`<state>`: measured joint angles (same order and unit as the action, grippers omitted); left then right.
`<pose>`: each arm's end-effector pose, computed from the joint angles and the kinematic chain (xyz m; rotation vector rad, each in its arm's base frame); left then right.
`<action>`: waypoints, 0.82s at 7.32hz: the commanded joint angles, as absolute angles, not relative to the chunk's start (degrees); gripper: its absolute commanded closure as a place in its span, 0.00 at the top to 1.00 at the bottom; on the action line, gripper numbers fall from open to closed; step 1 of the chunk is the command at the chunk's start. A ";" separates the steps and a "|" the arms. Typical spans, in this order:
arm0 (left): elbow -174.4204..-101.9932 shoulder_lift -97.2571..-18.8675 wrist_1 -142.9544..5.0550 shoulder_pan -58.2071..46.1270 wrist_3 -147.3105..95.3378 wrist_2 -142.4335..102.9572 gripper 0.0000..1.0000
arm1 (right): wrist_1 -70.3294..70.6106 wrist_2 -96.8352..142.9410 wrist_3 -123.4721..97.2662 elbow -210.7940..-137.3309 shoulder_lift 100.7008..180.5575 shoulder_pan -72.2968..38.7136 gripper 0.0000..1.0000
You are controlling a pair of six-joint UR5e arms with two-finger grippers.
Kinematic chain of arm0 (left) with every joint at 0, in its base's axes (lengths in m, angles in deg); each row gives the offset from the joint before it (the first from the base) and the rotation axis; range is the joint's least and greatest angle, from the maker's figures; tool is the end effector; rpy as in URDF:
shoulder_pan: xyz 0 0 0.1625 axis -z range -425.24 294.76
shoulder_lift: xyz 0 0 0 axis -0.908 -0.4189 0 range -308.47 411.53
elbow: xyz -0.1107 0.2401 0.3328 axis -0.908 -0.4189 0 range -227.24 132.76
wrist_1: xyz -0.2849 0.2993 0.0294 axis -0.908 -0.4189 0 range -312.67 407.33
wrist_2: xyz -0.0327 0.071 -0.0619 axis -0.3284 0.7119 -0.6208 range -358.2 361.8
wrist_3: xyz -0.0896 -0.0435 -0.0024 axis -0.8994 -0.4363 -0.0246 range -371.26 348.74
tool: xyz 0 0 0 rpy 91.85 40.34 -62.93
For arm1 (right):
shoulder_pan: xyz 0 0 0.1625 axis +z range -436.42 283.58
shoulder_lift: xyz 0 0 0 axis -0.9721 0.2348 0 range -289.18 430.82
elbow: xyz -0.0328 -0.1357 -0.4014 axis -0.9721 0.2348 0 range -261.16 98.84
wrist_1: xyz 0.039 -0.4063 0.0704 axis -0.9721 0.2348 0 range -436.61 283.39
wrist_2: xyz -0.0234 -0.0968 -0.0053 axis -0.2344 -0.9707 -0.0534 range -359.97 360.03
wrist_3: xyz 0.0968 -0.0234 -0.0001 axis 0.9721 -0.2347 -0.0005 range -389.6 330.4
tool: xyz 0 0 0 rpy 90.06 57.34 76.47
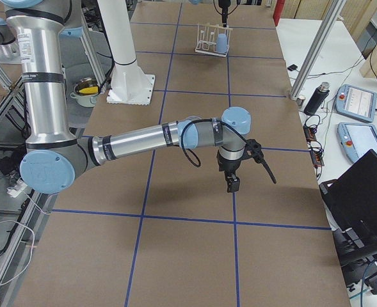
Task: Hang cup on cup holder
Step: 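Release the cup and raise the left gripper away from the rack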
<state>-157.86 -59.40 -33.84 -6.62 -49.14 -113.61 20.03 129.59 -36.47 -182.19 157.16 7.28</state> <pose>0.2237 -0.5404 0.3211 0.2170 0.6735 0.0180 0.0128 -0.5206 0.5493 0.1391 -0.6908 -0.2688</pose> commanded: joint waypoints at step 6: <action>-149.67 -45.07 -34.05 20.39 -19.25 -128.72 0.98 | 20.34 129.93 -36.28 -181.70 160.90 10.23 1.00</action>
